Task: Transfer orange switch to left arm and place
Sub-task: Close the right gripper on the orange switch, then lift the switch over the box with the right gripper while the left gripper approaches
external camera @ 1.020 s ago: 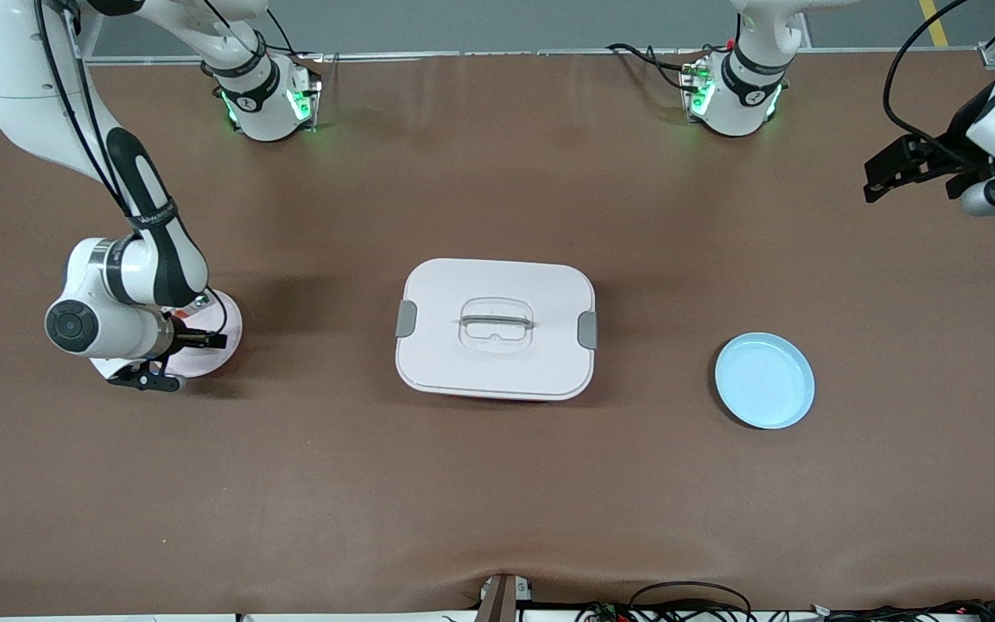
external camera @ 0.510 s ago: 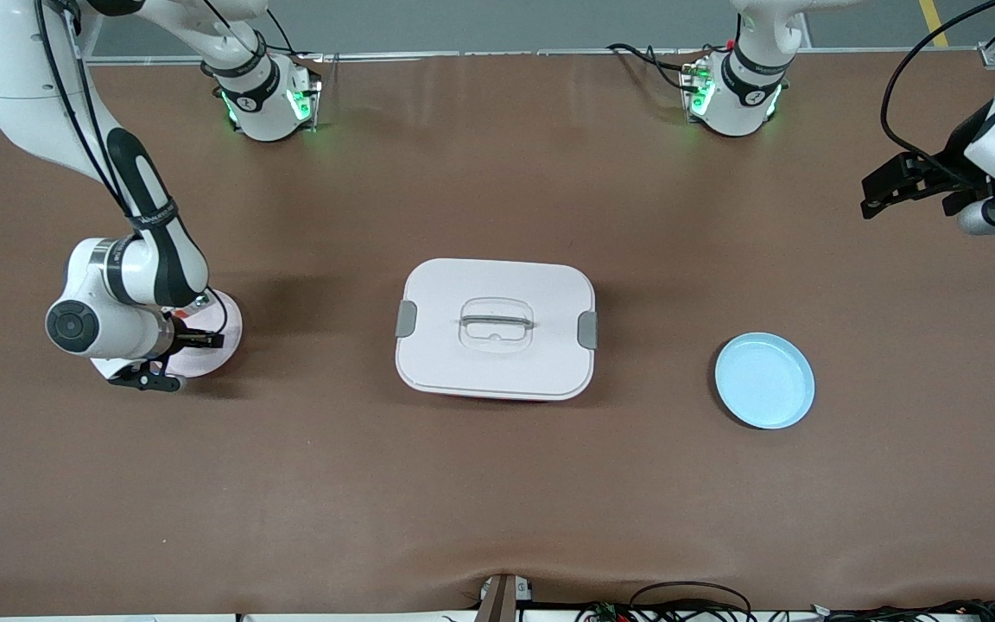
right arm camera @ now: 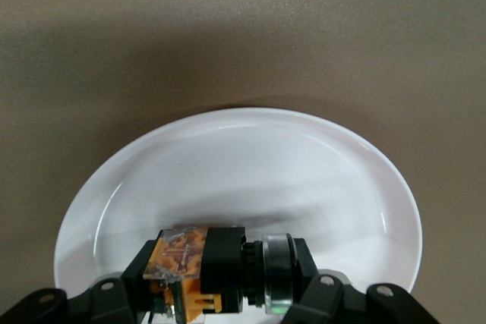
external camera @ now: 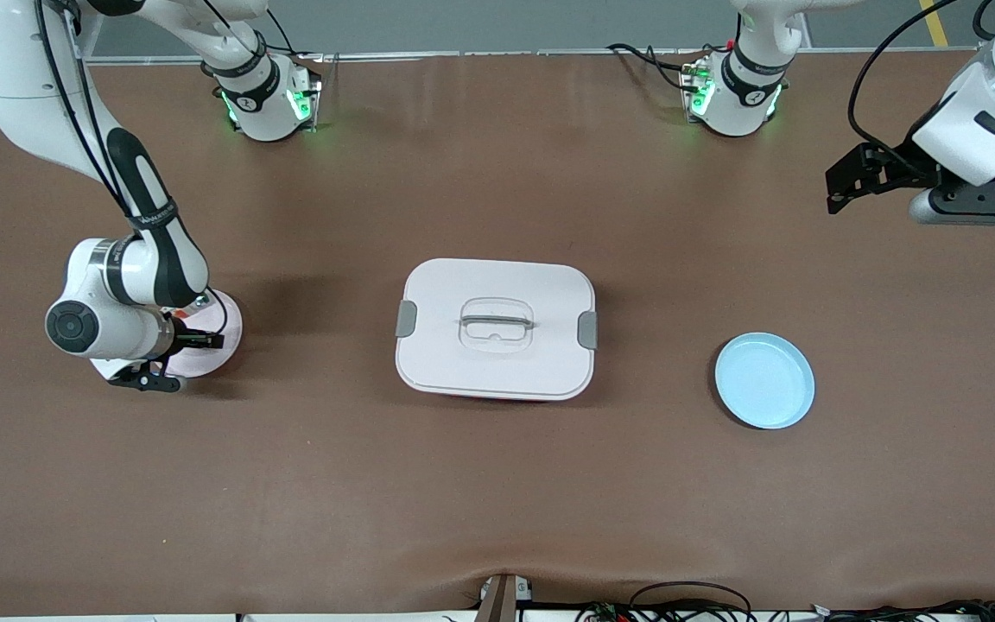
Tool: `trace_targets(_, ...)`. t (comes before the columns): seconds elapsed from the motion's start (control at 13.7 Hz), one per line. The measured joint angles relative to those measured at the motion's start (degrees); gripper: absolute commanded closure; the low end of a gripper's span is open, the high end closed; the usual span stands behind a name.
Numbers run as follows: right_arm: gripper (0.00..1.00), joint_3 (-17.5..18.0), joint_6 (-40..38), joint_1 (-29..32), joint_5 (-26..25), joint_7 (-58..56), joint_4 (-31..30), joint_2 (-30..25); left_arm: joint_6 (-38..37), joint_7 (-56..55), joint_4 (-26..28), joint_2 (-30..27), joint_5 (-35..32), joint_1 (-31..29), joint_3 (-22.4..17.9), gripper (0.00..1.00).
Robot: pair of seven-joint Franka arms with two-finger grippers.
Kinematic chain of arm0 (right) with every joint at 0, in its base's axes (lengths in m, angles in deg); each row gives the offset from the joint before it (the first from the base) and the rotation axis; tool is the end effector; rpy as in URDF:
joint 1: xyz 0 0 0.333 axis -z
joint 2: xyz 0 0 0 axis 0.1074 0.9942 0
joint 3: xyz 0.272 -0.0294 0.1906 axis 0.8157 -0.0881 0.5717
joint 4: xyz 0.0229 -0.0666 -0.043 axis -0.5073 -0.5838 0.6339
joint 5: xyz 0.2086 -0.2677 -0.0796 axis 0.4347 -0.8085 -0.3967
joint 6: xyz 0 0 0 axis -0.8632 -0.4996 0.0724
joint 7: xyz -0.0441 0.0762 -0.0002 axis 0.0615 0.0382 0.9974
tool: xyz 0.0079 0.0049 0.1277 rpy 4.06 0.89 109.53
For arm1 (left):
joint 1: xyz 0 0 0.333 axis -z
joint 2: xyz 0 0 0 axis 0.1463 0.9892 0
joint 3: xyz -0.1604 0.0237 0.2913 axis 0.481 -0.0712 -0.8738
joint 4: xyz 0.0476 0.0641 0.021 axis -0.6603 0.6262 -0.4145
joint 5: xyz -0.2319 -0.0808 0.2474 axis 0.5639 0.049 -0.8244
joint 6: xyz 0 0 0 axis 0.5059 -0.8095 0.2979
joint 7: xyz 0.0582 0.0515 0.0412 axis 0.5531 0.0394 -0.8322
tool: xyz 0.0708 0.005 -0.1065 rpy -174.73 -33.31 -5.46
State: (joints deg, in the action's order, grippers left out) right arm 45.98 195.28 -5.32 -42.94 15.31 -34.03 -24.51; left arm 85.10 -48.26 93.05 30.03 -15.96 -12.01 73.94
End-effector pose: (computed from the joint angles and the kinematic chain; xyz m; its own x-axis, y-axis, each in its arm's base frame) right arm 0.5611 -0.0552 0.2114 0.9615 -0.1322 -0.2408 -0.1107 -0.9887 0.1008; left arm 0.4938 -0.1009 0.6468 0.9974 -0.0698 -0.0155 -0.0699 -0.9975 -0.0090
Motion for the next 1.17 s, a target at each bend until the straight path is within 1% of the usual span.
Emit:
trace_targets(0.22, 0.74, 0.37, -6.70, -0.67, 0.00, 0.01, 2.81, -2.04, 0.84, 0.00, -0.36, -0.01, 0.10, 0.07, 1.53, 0.00)
trace_targets(0.36, 0.74, 0.50, -12.17, -1.93, 0.00, 0.12, 4.62, -4.59, 1.67, 0.00, -0.39, 0.00, 1.80, 0.10, 2.07, 0.00)
trace_targets(0.58, 0.74, 0.67, -24.10, -4.91, 0.03, 3.65, 8.53, -8.75, 3.58, 0.00, -0.40, 0.14, 7.18, -0.01, 2.07, 0.00)
trace_targets(0.8, 0.74, 0.95, -37.23, -9.29, 1.04, 11.65, 14.94, -10.82, 4.51, 0.00, -0.40, 0.61, 9.10, 0.03, 2.10, 0.00)
trace_targets(0.95, 0.74, 1.05, -43.78, -11.70, 4.91, 16.94, 19.34, -11.01, 5.55, 0.00, -0.40, 1.08, 10.68, 0.08, 2.14, 0.00)
trace_targets(1.17, 0.74, 1.17, -51.45, -16.16, 12.41, 30.46, 26.25, -11.02, 6.62, 0.00, -0.39, 1.82, 12.25, 1.25, 2.37, 0.00)
